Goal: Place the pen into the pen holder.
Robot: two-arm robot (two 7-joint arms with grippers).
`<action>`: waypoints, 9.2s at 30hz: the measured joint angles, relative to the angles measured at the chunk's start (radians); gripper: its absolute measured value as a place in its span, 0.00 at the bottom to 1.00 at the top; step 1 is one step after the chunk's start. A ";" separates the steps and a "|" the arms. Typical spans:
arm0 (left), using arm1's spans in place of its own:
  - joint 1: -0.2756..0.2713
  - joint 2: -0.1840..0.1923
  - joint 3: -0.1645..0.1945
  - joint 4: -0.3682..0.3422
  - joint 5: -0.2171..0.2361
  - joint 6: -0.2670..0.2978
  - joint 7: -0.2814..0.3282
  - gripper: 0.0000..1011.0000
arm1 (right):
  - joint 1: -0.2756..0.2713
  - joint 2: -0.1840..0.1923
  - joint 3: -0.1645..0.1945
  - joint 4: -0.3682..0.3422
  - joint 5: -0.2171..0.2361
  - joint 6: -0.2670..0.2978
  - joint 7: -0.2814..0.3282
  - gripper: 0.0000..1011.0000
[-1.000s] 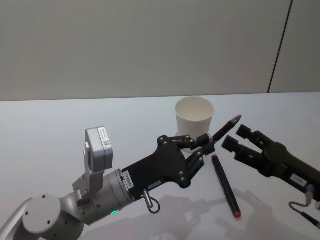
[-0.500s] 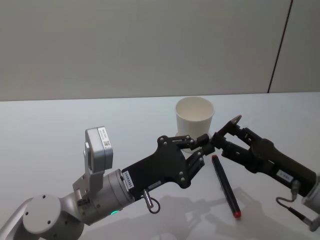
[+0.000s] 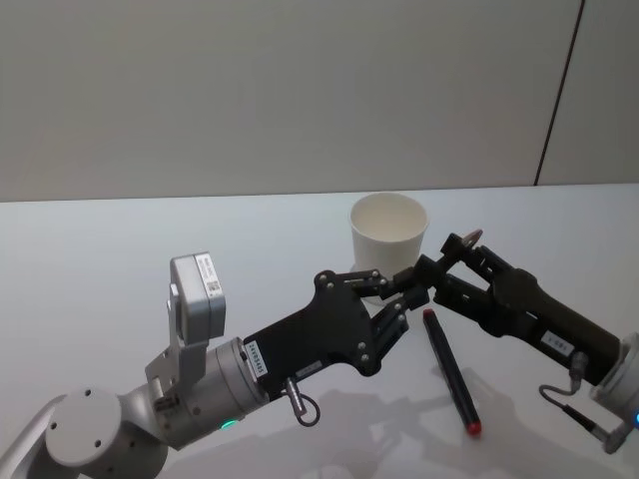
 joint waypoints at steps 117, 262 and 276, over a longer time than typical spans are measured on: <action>0.000 0.000 0.000 0.000 0.000 0.000 0.000 0.99 | 0.001 0.054 0.023 0.007 0.024 -0.092 -0.039 0.13; 0.000 0.000 0.000 0.000 0.000 0.000 0.000 0.99 | 0.378 -0.228 -0.089 0.311 -0.637 -0.108 -0.200 0.99; -0.003 0.002 0.003 -0.001 0.007 0.009 0.028 0.99 | 0.345 -0.208 -0.074 0.273 -0.617 -0.118 -0.233 0.99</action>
